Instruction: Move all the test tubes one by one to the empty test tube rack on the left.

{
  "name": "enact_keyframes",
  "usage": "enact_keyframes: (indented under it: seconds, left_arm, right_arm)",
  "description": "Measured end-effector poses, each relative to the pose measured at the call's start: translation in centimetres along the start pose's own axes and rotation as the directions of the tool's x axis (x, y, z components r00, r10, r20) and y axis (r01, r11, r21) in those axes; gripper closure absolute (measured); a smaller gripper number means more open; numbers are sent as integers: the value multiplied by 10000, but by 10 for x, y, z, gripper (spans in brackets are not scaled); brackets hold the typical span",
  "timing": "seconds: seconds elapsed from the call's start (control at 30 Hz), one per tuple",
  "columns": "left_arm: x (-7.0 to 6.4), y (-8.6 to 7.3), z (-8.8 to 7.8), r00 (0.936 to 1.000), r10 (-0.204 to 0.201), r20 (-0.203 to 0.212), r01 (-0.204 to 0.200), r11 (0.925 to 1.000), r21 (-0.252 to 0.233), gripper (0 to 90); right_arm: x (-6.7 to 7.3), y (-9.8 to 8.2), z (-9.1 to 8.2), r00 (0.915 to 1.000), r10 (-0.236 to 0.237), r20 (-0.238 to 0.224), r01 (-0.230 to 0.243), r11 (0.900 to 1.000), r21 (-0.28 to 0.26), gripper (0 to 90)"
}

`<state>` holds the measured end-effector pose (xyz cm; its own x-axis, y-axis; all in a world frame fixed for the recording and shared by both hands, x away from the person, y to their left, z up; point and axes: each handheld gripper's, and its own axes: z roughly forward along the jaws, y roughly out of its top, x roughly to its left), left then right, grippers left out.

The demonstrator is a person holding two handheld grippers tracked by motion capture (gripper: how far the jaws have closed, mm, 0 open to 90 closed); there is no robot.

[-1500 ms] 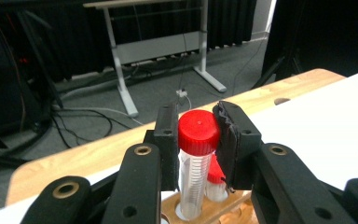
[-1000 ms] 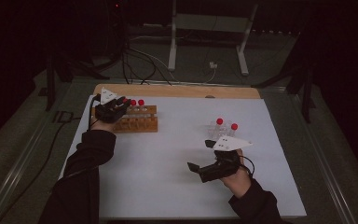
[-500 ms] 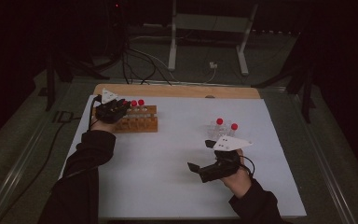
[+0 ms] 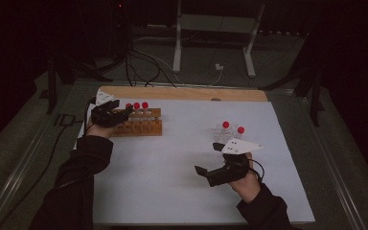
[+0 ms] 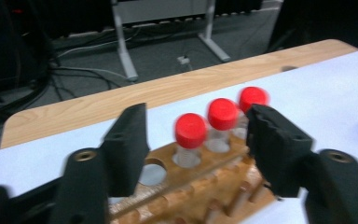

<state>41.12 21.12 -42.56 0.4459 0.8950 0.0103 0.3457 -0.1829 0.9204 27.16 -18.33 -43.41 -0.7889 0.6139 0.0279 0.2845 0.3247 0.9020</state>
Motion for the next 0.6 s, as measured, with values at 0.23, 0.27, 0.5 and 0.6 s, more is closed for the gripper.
enact_keyframes:
  seconds: [0.23,0.27,0.5,0.6]
  left_arm:
    - [-12,1,-23,9934,176,1133,-171,9998,-47,144]
    - [-14,2,-26,9909,198,1332,-207,9998,54,100]
    - [-36,-4,-41,9563,654,2849,-704,9975,73,15]
    - [-46,-7,-47,9420,877,3240,-908,9959,-58,15]
  right_arm:
    - [-3,1,-3,9998,20,201,-17,9999,-134,0]
    - [-4,2,-4,9997,10,230,-6,9999,-146,0]
    - [-8,4,-11,9993,35,380,-24,9996,-289,0]
    - [-10,6,-15,9987,22,516,-3,9993,-363,0]
